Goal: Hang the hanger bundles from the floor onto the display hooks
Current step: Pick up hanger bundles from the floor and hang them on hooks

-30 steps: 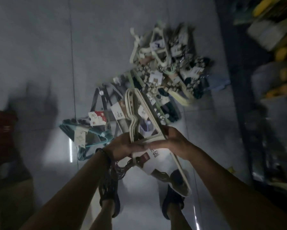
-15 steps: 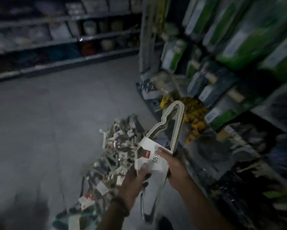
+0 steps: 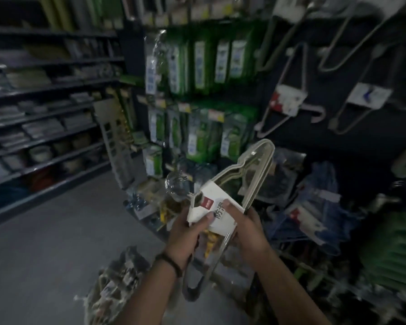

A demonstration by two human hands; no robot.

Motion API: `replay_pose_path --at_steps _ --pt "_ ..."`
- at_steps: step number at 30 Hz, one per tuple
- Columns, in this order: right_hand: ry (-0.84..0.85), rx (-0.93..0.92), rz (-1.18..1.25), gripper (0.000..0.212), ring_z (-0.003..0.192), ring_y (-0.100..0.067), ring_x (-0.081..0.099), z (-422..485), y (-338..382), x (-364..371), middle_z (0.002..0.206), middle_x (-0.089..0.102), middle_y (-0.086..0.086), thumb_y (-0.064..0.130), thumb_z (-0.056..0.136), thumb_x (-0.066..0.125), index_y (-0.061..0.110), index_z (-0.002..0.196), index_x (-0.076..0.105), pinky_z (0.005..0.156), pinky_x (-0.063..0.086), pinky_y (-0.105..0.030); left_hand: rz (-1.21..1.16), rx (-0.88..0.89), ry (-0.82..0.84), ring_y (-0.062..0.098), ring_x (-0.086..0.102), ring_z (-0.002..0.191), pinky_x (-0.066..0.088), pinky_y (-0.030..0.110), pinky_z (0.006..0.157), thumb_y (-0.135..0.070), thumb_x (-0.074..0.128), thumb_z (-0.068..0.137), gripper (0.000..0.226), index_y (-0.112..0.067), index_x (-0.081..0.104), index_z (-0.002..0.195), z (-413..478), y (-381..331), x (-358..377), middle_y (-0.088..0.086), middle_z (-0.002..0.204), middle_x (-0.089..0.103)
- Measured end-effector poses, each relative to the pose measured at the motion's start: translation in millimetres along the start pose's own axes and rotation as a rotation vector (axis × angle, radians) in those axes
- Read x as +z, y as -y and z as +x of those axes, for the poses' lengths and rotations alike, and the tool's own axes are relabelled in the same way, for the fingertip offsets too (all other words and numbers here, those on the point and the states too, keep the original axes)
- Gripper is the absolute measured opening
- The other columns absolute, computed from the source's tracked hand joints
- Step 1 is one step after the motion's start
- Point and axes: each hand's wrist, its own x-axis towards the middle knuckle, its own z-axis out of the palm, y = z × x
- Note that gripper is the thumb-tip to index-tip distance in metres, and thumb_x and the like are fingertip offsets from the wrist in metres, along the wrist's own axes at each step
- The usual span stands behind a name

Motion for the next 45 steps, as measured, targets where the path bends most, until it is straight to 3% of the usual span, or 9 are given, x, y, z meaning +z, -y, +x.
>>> replay_pose_path --at_steps 7,10,13,18,22,26,31,41,45 --pt "-0.644 -0.906 -0.965 0.095 0.124 -0.041 0.046 4 128 -108 0.134 0.048 -0.021 0.049 0.065 0.088 0.005 0.138 0.047 0.098 0.042 -0.045 0.235 0.186 0.124 0.016 0.077 0.104 0.063 0.043 0.090 -0.048 0.096 0.065 0.060 -0.027 0.073 0.116 48 -55 124 -0.007 0.111 0.081" --pt "-0.452 -1.119 -1.450 0.085 0.127 -0.032 0.043 3 182 -151 0.134 0.045 -0.005 0.063 0.068 0.077 0.021 0.138 0.052 0.103 0.033 -0.044 0.505 0.348 0.243 0.005 0.074 0.099 0.062 0.040 0.085 -0.067 0.091 0.067 0.062 -0.040 0.067 0.117 67 -78 170 -0.018 0.110 0.078" --pt "-0.257 -0.826 -1.705 0.103 0.132 -0.027 0.048 8 219 -185 0.140 0.052 0.001 0.090 0.070 0.054 0.024 0.149 0.044 0.111 0.036 -0.047 0.842 0.523 0.342 -0.006 0.068 0.088 0.061 0.033 0.075 -0.094 0.073 0.060 0.070 -0.057 0.055 0.116 77 -107 217 -0.028 0.105 0.072" --pt "-0.219 -0.599 -1.279 0.075 0.096 -0.007 0.072 10 252 -259 0.108 0.075 0.015 0.083 0.057 0.083 0.039 0.113 0.058 0.078 0.059 -0.033 1.015 0.810 0.545 0.001 0.068 0.099 0.058 0.039 0.086 -0.087 0.078 0.057 0.074 -0.050 0.060 0.120 90 -146 302 -0.026 0.106 0.073" --pt "-0.417 -0.570 -0.885 0.057 0.088 0.002 0.074 9 245 -298 0.098 0.078 0.018 0.061 0.060 0.094 0.033 0.106 0.074 0.073 0.061 -0.031 1.107 1.147 0.102 0.025 0.044 0.132 0.041 0.053 0.105 -0.086 0.069 0.061 0.086 -0.046 0.054 0.136 79 -146 348 -0.009 0.140 0.049" --pt "-0.560 -0.570 -0.528 0.044 0.091 -0.019 0.079 8 241 -321 0.097 0.081 0.002 0.042 0.065 0.096 0.023 0.102 0.079 0.070 0.063 -0.035 0.375 0.896 -0.254 0.035 0.053 0.113 0.047 0.055 0.098 -0.071 0.081 0.069 0.090 -0.008 0.051 0.126 71 -108 375 0.012 0.126 0.051" --pt "-0.561 -0.534 -0.153 0.040 0.088 -0.035 0.080 4 235 -312 0.099 0.080 -0.022 0.026 0.071 0.092 0.001 0.099 0.080 0.065 0.061 -0.030 -0.214 0.025 0.496 0.015 0.074 0.104 0.059 0.045 0.094 -0.068 0.086 0.070 0.075 -0.018 0.068 0.123 102 -117 420 -0.005 0.109 0.080" --pt "-0.761 -0.066 -1.146 0.050 0.081 -0.011 0.074 -34 269 -285 0.088 0.080 0.005 0.071 0.092 0.060 0.025 0.099 0.079 0.073 0.058 -0.031 -0.277 0.114 0.523 0.014 0.068 0.063 0.052 0.034 0.059 -0.035 0.078 0.059 0.018 -0.025 0.078 0.075 144 -144 480 -0.005 0.067 0.073" --pt "-1.117 -0.553 -1.438 0.032 0.059 -0.008 0.061 -50 309 -269 0.064 0.064 0.009 0.062 0.092 0.052 0.032 0.084 0.060 0.053 0.050 -0.025 -0.186 0.155 0.578 0.003 0.056 0.045 0.045 0.027 0.046 -0.033 0.080 0.060 0.010 -0.032 0.075 0.069 146 -149 492 -0.008 0.053 0.062"
